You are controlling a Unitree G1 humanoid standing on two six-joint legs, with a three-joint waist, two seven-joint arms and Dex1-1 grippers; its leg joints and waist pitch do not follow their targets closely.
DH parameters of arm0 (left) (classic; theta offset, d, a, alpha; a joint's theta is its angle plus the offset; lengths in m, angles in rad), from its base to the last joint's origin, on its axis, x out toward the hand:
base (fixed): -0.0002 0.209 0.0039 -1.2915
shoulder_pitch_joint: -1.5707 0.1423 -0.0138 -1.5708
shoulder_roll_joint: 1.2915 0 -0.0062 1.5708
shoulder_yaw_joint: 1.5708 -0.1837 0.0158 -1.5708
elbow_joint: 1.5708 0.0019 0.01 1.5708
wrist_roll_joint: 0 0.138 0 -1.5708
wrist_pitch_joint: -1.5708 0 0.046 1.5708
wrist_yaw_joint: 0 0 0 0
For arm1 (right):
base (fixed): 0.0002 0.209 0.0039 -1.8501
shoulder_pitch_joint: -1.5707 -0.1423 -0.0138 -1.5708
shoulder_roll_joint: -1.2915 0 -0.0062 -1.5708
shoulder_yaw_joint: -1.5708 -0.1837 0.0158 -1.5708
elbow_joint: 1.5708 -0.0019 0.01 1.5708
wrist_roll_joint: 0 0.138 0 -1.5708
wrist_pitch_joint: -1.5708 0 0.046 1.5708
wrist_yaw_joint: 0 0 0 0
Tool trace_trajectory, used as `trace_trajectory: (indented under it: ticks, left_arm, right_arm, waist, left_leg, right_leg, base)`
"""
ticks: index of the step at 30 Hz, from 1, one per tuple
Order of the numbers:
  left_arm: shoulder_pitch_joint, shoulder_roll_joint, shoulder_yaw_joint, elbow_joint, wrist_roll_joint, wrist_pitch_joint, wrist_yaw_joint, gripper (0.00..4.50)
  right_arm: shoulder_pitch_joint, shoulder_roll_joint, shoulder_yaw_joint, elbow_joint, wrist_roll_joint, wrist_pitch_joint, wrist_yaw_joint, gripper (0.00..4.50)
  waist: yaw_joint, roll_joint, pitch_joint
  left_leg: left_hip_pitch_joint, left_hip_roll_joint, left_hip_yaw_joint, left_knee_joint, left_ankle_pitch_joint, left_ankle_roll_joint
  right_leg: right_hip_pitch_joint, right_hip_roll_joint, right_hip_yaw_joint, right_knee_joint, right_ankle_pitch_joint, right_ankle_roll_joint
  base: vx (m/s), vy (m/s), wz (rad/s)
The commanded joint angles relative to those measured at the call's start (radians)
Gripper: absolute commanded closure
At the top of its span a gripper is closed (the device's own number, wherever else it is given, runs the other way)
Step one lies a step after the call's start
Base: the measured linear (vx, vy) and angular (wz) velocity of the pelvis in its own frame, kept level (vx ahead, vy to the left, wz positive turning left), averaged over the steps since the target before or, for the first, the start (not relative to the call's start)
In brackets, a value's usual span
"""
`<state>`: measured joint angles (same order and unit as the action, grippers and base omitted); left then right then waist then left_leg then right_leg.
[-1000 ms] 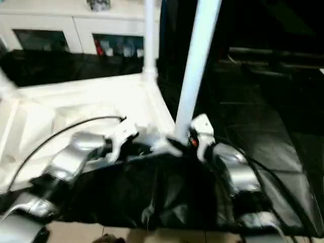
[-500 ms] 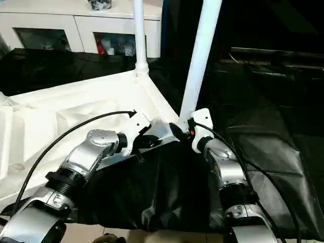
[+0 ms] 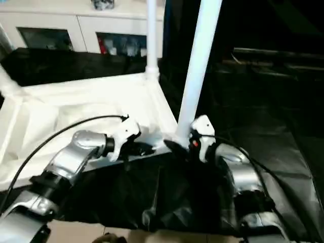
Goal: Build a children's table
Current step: Rotate leg to tighten
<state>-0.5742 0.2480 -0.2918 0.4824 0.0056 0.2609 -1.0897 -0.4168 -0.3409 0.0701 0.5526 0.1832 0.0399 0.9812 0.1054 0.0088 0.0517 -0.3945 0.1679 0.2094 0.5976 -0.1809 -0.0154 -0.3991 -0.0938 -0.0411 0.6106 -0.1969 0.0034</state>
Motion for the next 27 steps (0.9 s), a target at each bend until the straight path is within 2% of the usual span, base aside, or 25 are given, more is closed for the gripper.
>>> trace_trajectory:
  ticks: [1, 4, 5, 8, 10, 11, 14, 16, 19, 22, 27]
  left_arm:
    - [0.000, -0.009, -0.010, -0.065, -0.072, -0.028, -0.073, 4.50]
    - [0.010, 0.008, -0.015, -0.085, -0.079, -0.017, -0.116, 4.50]
    - [0.011, 0.011, -0.016, -0.087, -0.079, -0.015, -0.122, 4.50]
    - [0.012, 0.020, -0.016, -0.087, -0.076, -0.020, -0.133, 4.50]
    - [0.011, 0.024, -0.016, -0.088, -0.079, -0.018, -0.138, 4.50]
    - [0.011, 0.026, -0.016, -0.090, -0.081, -0.016, -0.141, 4.50]
    - [0.012, 0.027, -0.016, -0.095, -0.081, -0.011, -0.147, 4.50]
    - [0.013, 0.027, -0.015, -0.097, -0.080, -0.010, -0.150, 4.50]
    - [0.013, 0.017, -0.015, -0.094, -0.071, -0.007, -0.131, 4.50]
    - [-0.006, -0.016, -0.002, -0.056, -0.045, 0.004, -0.043, 4.50]
    - [-0.064, -0.092, 0.034, 0.040, 0.003, 0.020, 0.156, 4.50]
  right_arm:
    - [0.016, -0.015, 0.055, -0.065, 0.024, 0.029, 0.117, 0.47]
    - [0.027, -0.033, 0.071, -0.084, 0.025, 0.042, 0.168, 0.47]
    - [0.028, -0.036, 0.073, -0.086, 0.026, 0.045, 0.176, 0.71]
    - [0.031, -0.043, 0.085, -0.092, 0.022, 0.049, 0.197, 0.82]
    - [0.030, -0.047, 0.089, -0.094, 0.024, 0.055, 0.206, 1.14]
    - [0.031, -0.049, 0.091, -0.097, 0.026, 0.060, 0.210, 1.14]
    - [0.033, -0.051, 0.093, -0.104, 0.026, 0.068, 0.220, 1.28]
    - [0.035, -0.051, 0.093, -0.108, 0.027, 0.073, 0.225, 1.62]
    - [0.041, -0.043, 0.088, -0.109, 0.029, 0.080, 0.212, 1.68]
    - [0.029, 0.005, 0.066, -0.056, -0.018, 0.045, 0.059, 1.77]
    - [-0.029, 0.088, 0.025, 0.049, -0.071, 0.048, -0.189, 1.78]
  waist:
    - [0.001, -0.011, -0.064]
    - [0.009, -0.010, -0.066]
    - [0.010, -0.010, -0.064]
    - [0.011, -0.009, -0.064]
    - [0.010, -0.009, -0.064]
    - [0.010, -0.010, -0.063]
    - [0.011, -0.009, -0.064]
    - [0.012, -0.010, -0.064]
    - [0.012, -0.011, -0.065]
    - [0.010, -0.012, -0.065]
    - [-0.007, -0.012, -0.062]
  left_leg:
    - [0.028, 0.070, -0.031, -0.074, -0.182, 0.072]
    - [0.030, 0.071, -0.030, -0.072, -0.168, 0.078]
    - [0.028, 0.070, -0.030, -0.072, -0.170, 0.076]
    - [0.031, 0.071, -0.031, -0.075, -0.186, 0.062]
    - [0.031, 0.071, -0.031, -0.075, -0.196, 0.053]
    - [0.030, 0.070, -0.032, -0.076, -0.199, 0.050]
    - [0.031, 0.070, -0.031, -0.075, -0.191, 0.051]
    - [0.031, 0.071, -0.031, -0.075, -0.187, 0.052]
    - [0.030, 0.070, -0.031, -0.073, -0.179, 0.054]
    - [0.029, 0.069, -0.033, -0.074, -0.178, 0.052]
    - [0.034, 0.064, -0.035, -0.079, -0.234, 0.003]
  right_leg:
    - [0.040, -0.062, 0.033, -0.064, -0.107, -0.261]
    - [0.038, -0.063, 0.033, -0.061, -0.095, -0.266]
    - [0.038, -0.063, 0.032, -0.062, -0.102, -0.269]
    - [0.036, -0.064, 0.032, -0.065, -0.128, -0.266]
    - [0.036, -0.064, 0.033, -0.066, -0.139, -0.265]
    - [0.037, -0.065, 0.033, -0.066, -0.143, -0.263]
    - [0.036, -0.065, 0.033, -0.066, -0.135, -0.263]
    - [0.037, -0.064, 0.033, -0.064, -0.132, -0.261]
    - [0.037, -0.065, 0.033, -0.063, -0.119, -0.264]
    - [0.037, -0.065, 0.033, -0.063, -0.121, -0.263]
    - [0.034, -0.068, 0.035, -0.078, -0.225, -0.239]
  base:
    - [0.000, 0.000, 0.00]
    - [0.000, 0.000, 0.00]
    - [0.000, 0.000, 0.00]
    - [0.000, 0.000, 0.00]
    - [0.000, 0.000, 0.00]
    - [0.000, 0.000, 0.00]
    - [0.000, 0.000, 0.00]
    - [0.000, 0.000, 0.00]
    - [0.000, 0.000, 0.00]
    - [0.000, 0.000, 0.00]
    - [0.000, 0.000, 0.00]
